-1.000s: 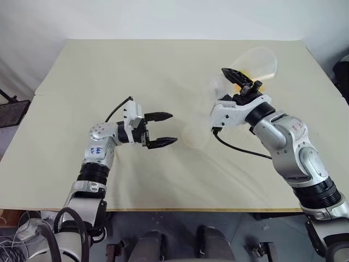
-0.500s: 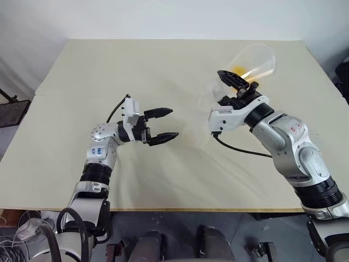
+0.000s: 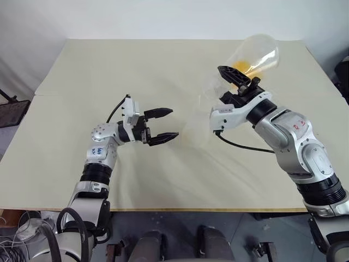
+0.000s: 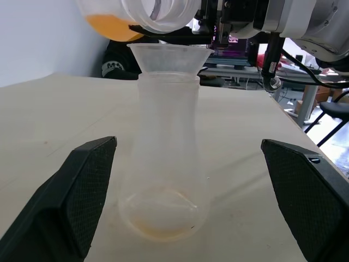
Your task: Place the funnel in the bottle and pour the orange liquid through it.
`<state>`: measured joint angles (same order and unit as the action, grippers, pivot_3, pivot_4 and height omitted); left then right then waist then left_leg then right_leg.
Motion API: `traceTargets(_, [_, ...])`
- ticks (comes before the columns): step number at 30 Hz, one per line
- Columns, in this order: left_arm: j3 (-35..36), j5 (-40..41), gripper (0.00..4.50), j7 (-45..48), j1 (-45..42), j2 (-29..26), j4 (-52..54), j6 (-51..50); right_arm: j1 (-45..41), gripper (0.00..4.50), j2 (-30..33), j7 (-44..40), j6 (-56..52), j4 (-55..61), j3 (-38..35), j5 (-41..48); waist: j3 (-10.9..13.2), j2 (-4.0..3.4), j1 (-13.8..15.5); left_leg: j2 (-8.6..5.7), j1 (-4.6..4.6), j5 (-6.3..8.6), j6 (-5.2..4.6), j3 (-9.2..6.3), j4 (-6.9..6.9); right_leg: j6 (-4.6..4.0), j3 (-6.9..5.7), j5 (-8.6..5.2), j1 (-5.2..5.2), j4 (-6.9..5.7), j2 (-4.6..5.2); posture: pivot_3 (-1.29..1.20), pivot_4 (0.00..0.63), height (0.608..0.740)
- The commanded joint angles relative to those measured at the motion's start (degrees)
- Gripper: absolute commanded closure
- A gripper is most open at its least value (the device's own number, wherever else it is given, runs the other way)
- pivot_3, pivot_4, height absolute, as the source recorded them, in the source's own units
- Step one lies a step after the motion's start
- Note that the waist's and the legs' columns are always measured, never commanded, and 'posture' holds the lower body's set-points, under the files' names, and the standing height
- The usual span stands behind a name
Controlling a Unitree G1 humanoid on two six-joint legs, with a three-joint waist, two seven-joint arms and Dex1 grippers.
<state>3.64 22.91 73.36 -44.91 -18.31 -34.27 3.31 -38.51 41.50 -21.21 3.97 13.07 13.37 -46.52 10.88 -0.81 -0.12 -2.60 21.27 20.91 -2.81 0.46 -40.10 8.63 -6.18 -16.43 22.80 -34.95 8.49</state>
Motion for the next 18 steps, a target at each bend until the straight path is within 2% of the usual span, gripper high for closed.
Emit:
traceTargets(1, [1.01, 1.09, 0.0, 0.26, -0.69, 0.23, 1.04, 1.01, -1.61, 2.04, 1.19, 0.62, 1.23, 1.12, -2.54, -0.84, 0.0, 0.0, 0.03, 0.0, 0.0, 0.0, 0.0, 0.0, 0.0, 0.0, 0.0, 0.0, 0.0, 0.0, 0.0, 0.0, 0.15, 0.74])
traceTargets(18, [1.13, 1.15, 0.0, 0.35, -0.53, -0.2, 1.14, 0.86, -1.18, 2.04, 2.45, 1.19, 4.33, -0.05, -2.97, -2.7, 0.0, 0.0, 0.02, 0.0, 0.0, 0.0, 0.0, 0.0, 0.0, 0.0, 0.0, 0.0, 0.0, 0.0, 0.0, 0.0, 0.15, 0.74])
